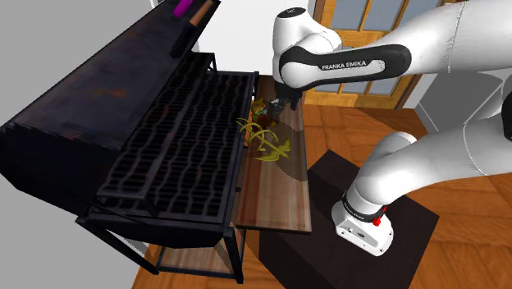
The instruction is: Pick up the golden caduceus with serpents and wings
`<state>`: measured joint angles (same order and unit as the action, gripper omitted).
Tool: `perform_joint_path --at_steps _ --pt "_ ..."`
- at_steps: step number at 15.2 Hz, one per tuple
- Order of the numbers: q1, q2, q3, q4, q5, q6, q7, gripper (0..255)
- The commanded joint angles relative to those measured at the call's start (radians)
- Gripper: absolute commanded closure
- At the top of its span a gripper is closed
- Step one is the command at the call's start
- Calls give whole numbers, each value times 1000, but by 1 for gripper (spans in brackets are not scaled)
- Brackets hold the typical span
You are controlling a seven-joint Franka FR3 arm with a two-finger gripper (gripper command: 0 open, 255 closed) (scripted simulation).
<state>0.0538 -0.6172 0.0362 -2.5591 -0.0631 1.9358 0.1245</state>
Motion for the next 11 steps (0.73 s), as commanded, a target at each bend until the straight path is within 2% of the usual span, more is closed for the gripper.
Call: perform_joint_path --at_steps 1,5,11 --pt "9 52 17 -17 6 68 22 0" --pt "23 173 54 -37 10 203 70 0" --pt "22 233 63 -77 3 301 86 0"
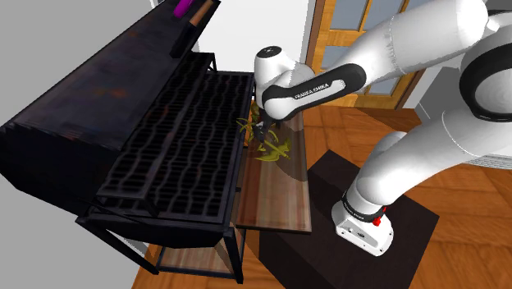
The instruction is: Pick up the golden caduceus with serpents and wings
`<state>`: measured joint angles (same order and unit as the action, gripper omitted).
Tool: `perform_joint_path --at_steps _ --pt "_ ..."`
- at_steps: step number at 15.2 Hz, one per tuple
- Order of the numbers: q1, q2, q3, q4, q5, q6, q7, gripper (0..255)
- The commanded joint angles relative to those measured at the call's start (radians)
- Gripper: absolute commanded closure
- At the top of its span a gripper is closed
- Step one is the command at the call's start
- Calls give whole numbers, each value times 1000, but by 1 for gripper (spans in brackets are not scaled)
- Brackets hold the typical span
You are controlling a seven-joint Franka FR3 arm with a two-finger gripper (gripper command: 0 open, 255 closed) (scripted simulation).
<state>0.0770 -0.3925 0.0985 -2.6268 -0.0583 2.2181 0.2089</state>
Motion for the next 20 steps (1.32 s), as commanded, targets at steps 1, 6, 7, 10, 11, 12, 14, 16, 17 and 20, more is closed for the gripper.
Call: perform_joint_path --at_steps 1,6,7,10,11,12,14,16,17,20 --pt "-2 18 1 -17 -3 35 4 0" --pt "-2 33 3 -27 -5 61 8 255" --pt "-2 34 3 -27 -5 61 8 255" --pt "-2 34 3 -27 -5 61 8 255" --pt "-2 34 3 -27 -5 61 8 255" --pt "-2 34 3 -27 -5 61 8 255" --pt "-3 33 2 -27 -6 61 7 255" --pt "-1 14 1 -14 -2 28 3 255" --pt "-1 5 0 -7 -1 12 1 255" --pt "1 -20 -2 16 3 -35 -5 255"
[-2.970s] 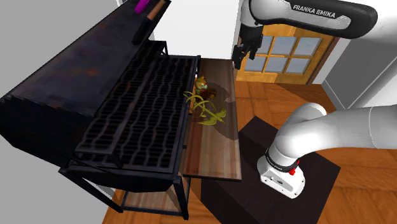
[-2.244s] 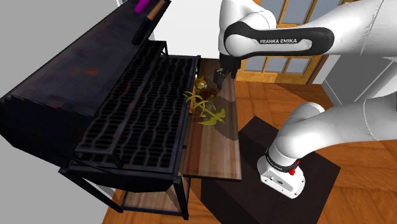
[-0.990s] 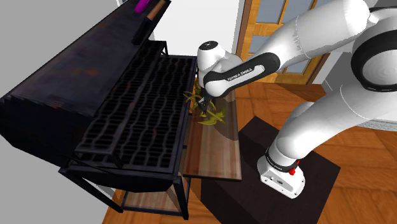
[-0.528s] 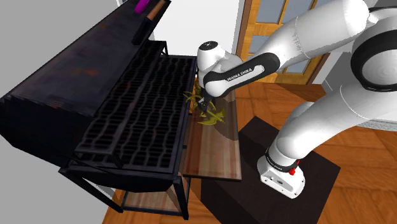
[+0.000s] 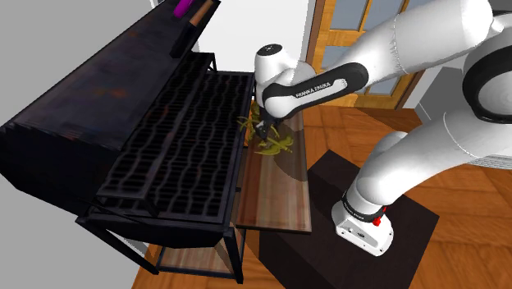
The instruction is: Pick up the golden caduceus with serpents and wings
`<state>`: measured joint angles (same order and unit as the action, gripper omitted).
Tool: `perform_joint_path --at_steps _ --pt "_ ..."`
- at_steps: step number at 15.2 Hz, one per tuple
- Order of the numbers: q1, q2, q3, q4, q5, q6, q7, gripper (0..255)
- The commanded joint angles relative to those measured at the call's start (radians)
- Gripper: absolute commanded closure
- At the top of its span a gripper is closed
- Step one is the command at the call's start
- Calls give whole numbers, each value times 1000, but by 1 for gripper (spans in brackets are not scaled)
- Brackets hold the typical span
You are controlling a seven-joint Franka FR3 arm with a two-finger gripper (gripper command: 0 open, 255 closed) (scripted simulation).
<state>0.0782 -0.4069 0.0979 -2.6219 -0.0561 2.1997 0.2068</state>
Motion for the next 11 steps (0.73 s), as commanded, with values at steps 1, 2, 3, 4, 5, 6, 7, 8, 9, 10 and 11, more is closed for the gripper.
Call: perform_joint_path --at_steps 1,2,3,4,5,6,7,8,9,10,11 --pt "0 -13 -2 20 2 -33 -4 255" --pt "1 -20 -3 28 3 -48 -6 255" --pt "1 -27 -3 36 4 -64 -8 255" --pt "2 -34 -4 45 5 -79 -9 255" --pt "2 -41 -4 54 5 -94 -11 255" --pt "2 -47 -5 63 6 -109 -12 255" --pt "2 -53 -5 73 7 -124 -14 255" --pt "3 -58 -6 82 8 -139 -15 255" --pt "3 -63 -6 92 8 -154 -17 255" --pt "3 -64 -7 93 8 -157 -17 255" --pt "3 -64 -7 93 8 -157 -17 255"
